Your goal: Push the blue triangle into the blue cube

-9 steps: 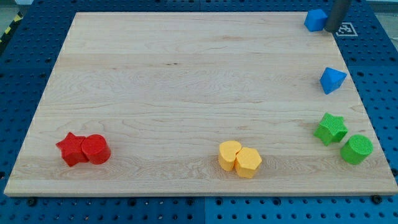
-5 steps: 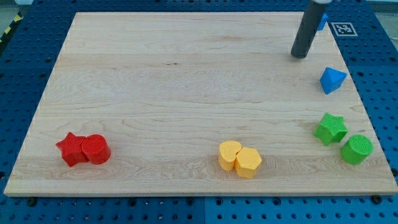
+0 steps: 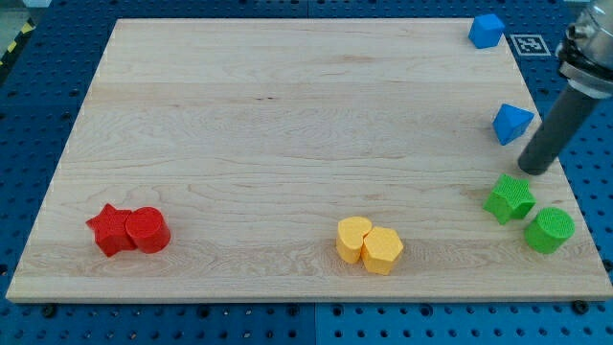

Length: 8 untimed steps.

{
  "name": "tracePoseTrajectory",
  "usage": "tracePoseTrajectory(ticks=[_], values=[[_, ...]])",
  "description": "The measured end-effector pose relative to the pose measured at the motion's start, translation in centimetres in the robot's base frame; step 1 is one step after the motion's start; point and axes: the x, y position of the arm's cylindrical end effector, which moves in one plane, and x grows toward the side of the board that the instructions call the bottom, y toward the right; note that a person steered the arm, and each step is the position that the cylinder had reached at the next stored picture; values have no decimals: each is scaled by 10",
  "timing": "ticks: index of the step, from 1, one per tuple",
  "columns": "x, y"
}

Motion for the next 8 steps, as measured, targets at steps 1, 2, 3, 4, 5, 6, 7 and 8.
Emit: tracePoseTrajectory(ticks=[1, 2, 3, 4, 5, 6, 7, 8], values=[[-30, -17], [-48, -19], [-50, -10], [-50, 10], [-53, 14], [-68, 10], [-84, 9], [-96, 9]])
